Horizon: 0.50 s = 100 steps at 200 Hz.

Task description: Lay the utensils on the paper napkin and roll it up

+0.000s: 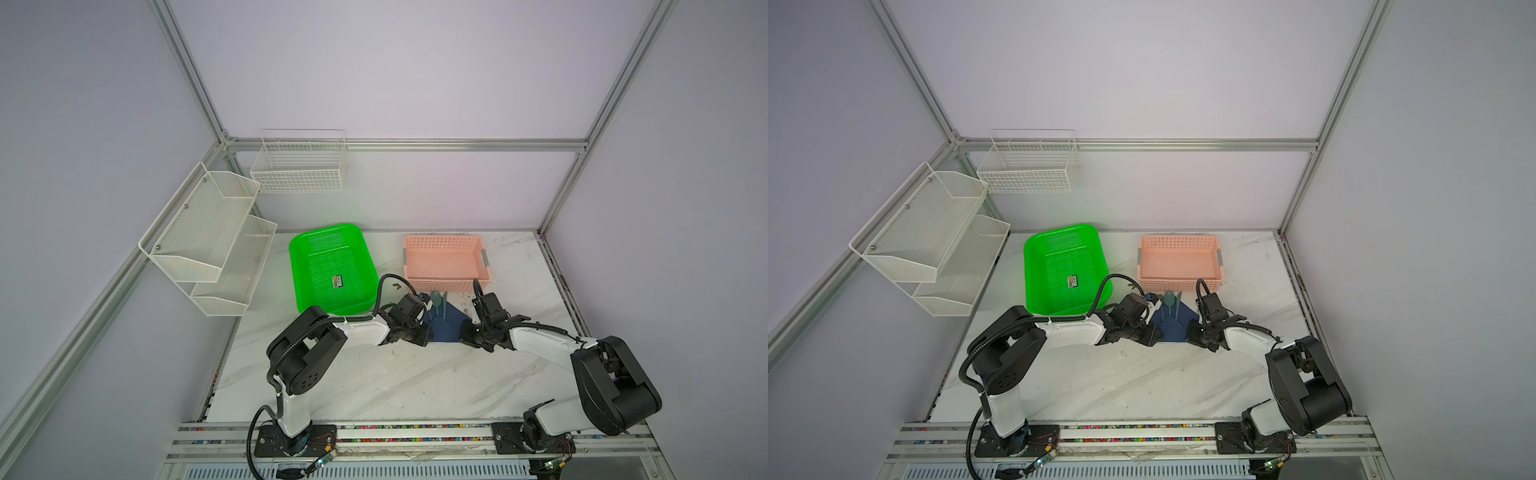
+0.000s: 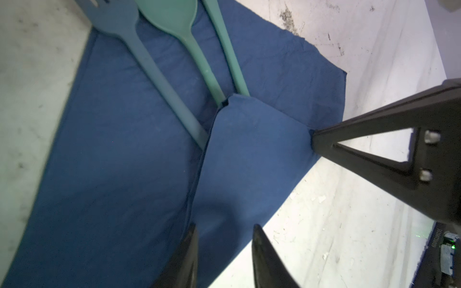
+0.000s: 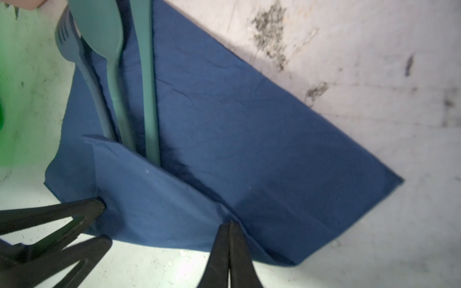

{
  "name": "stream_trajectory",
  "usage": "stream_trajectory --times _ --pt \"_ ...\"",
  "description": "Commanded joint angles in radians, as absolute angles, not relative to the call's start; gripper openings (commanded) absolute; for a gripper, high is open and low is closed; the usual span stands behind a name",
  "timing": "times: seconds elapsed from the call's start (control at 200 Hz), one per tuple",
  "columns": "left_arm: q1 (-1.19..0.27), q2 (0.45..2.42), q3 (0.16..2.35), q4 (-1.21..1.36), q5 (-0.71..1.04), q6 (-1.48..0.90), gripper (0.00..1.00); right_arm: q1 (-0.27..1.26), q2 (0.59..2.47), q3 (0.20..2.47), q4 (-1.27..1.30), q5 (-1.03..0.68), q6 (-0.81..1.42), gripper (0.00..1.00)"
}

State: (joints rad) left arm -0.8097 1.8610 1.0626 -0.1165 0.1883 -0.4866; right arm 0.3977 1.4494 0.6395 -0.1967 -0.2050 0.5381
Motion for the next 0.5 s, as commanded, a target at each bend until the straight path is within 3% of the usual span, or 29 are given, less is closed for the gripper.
stream_trajectory --times 0.0,0.26,0.495 --pt "-0.802 1.805 1.185 -0.174 0.171 -0.491 0.45 0.392 1.448 0.637 -0.252 -0.172 0.528 0.07" --pt "-0.802 1.864 1.387 -0.321 0.115 -0.493 0.56 0.391 1.429 0.631 -0.247 -0.18 0.53 0.07" --pt "-0.802 1.982 1.555 -0.451 0.051 -0.51 0.59 0.391 1.41 0.631 -0.252 -0.186 0.531 0.07"
